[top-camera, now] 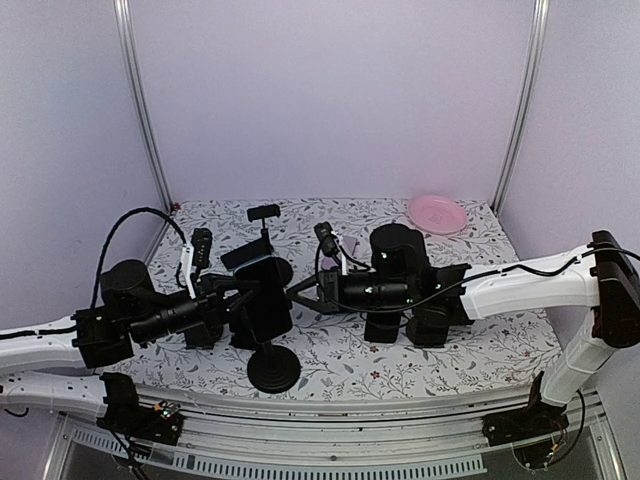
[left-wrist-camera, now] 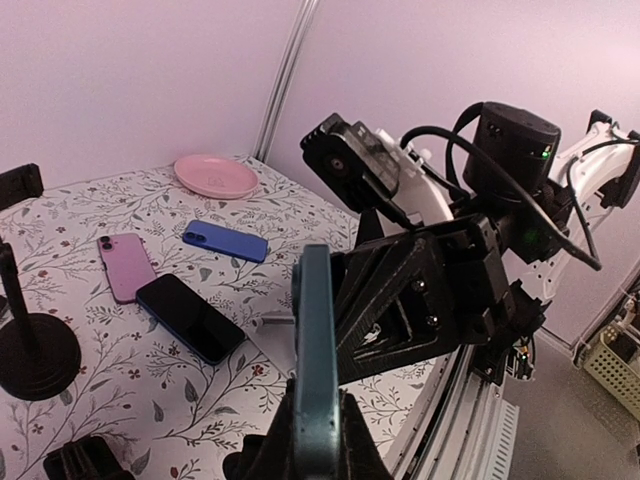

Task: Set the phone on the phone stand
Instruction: Adjust the phone stand with the phone at the center of the board.

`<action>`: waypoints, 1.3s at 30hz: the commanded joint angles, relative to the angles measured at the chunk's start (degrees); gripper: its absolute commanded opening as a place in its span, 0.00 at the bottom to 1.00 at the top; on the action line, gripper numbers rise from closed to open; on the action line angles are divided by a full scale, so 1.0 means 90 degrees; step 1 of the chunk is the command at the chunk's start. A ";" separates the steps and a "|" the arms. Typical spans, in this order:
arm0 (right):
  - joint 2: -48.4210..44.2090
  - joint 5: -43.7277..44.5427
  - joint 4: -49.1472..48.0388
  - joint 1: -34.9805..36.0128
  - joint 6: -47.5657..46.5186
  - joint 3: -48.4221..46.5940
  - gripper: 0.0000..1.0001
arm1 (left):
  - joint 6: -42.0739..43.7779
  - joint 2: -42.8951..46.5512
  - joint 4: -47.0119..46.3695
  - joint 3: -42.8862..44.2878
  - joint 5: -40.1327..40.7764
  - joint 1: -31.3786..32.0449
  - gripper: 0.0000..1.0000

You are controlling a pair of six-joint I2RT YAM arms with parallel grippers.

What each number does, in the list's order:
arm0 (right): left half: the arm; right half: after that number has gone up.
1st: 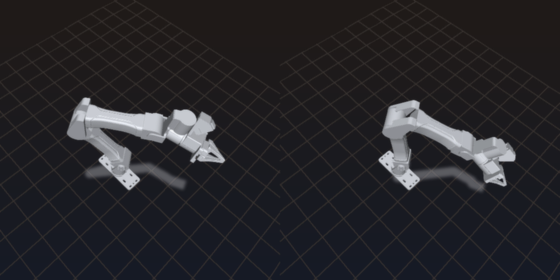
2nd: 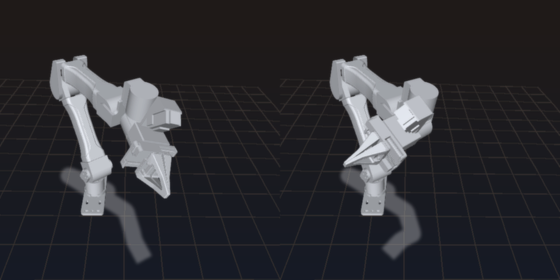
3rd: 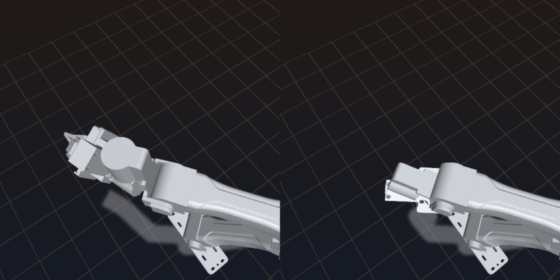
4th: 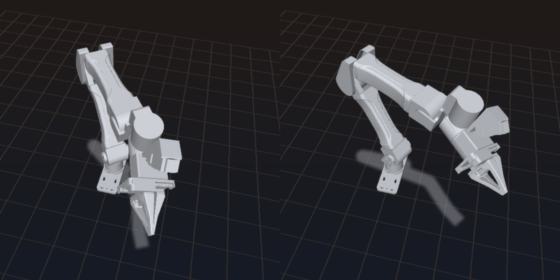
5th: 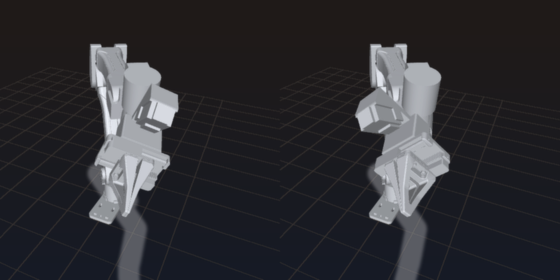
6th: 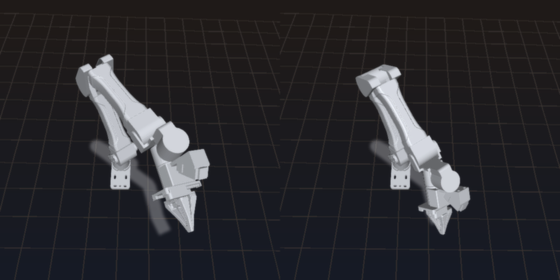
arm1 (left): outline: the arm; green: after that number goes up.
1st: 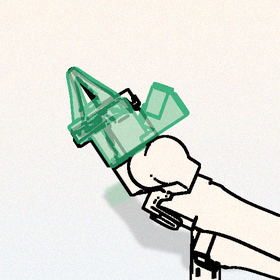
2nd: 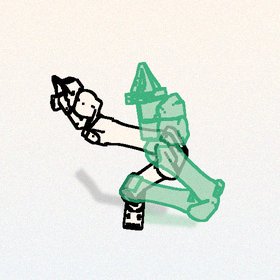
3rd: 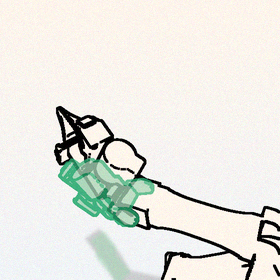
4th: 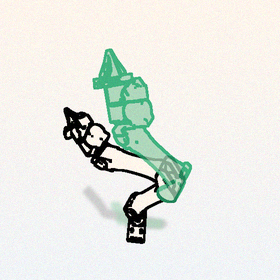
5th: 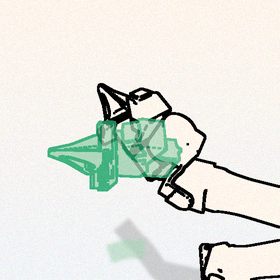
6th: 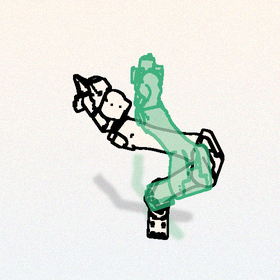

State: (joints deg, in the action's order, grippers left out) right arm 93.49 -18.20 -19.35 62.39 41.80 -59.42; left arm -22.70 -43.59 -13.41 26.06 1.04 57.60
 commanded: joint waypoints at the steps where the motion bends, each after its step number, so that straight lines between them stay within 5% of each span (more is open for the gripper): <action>1: 0.0229 0.0003 0.0168 0.0155 0.0140 0.0224 0.08 | 0.0137 0.0009 0.0632 0.0083 0.0018 -0.0074 0.00; 39: 0.0755 0.0356 -0.0128 0.0743 0.0524 0.0715 0.05 | -0.0281 -0.0032 0.1638 0.0491 0.0062 -0.0069 0.00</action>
State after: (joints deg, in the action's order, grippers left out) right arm 96.33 -12.78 -27.40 65.82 45.74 -55.61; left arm -24.45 -42.63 -4.25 29.67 2.55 57.23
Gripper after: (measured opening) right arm 0.058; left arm 0.064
